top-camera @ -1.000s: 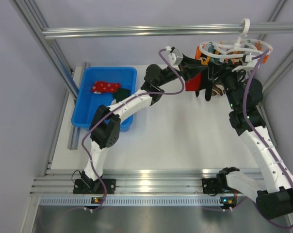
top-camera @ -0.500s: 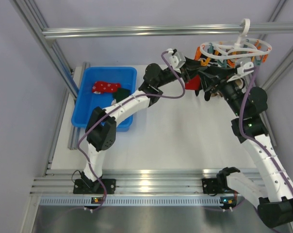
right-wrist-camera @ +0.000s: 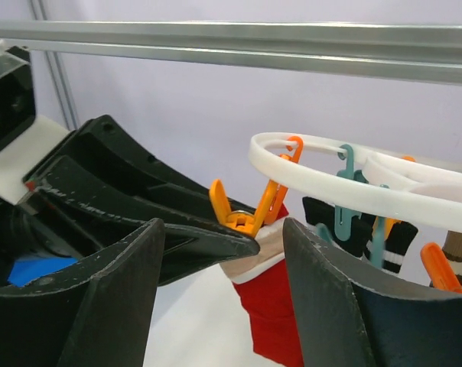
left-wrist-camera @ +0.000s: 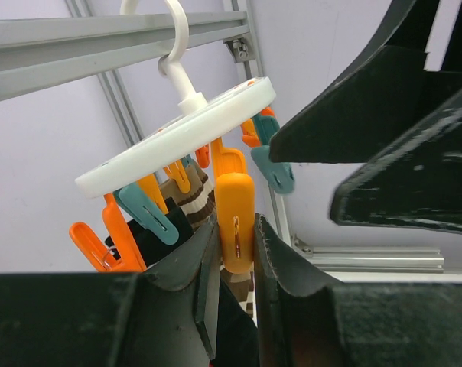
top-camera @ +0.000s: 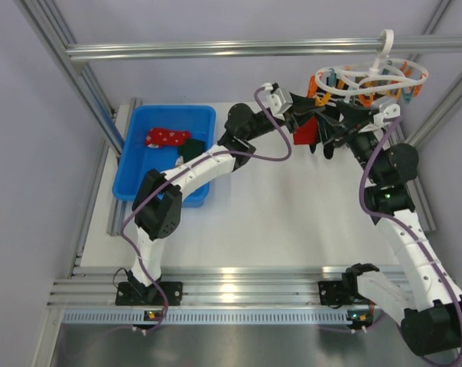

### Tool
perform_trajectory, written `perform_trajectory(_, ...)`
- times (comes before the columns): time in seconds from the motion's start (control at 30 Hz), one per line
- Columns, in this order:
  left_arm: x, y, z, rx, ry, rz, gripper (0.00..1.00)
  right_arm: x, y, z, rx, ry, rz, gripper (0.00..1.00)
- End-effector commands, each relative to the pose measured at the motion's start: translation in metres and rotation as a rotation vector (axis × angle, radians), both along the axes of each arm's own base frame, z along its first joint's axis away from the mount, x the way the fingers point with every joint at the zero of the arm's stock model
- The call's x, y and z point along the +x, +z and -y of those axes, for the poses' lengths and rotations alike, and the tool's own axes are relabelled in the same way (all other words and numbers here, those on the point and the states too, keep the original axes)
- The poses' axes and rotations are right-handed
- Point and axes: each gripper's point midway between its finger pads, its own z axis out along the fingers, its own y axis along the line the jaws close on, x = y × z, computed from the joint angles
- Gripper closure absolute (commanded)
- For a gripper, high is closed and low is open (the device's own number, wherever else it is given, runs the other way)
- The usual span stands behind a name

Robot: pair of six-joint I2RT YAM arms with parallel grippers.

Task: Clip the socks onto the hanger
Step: Open the clamp at the hanger.

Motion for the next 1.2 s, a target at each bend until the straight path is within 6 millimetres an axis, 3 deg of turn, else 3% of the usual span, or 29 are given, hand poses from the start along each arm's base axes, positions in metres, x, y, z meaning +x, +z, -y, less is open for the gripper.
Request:
perform_trajectory(0.0,-0.034,0.038,-0.011,-0.048,-0.062,0.132,0.97,-0.001,0.033,0.002,0.06,0.031,0.085,0.37)
perform_trajectory(0.23,-0.039,0.04,-0.009,-0.047,-0.081,0.144,0.97,0.013,0.037,-0.002,0.085,0.045,0.078,0.38)
perform_trajectory(0.47,-0.043,0.037,-0.005,-0.038,-0.095,0.14,0.97,0.021,0.054,0.002,0.122,0.028,0.102,0.38)
perform_trajectory(0.73,-0.05,0.038,-0.001,-0.031,-0.104,0.174,0.97,0.03,0.049,0.008,0.123,-0.018,0.086,0.41)
perform_trajectory(0.97,-0.05,0.032,0.003,-0.013,-0.108,0.17,0.96,0.035,0.059,0.013,0.214,-0.031,0.064,0.58)
perform_trajectory(1.0,-0.052,0.032,0.003,-0.012,-0.112,0.17,0.95,0.035,0.059,0.013,0.22,-0.029,0.061,0.64)
perform_trajectory(1.1,-0.055,0.03,0.004,-0.005,-0.123,0.166,0.85,0.034,0.059,0.011,0.234,-0.011,0.046,0.75)
perform_trajectory(1.13,-0.055,0.031,0.004,-0.004,-0.125,0.165,0.75,0.034,0.059,0.01,0.242,-0.005,0.04,0.77)
perform_trajectory(1.17,-0.056,0.032,0.003,0.0,-0.124,0.163,0.72,0.034,0.058,0.009,0.245,0.001,0.036,0.8)
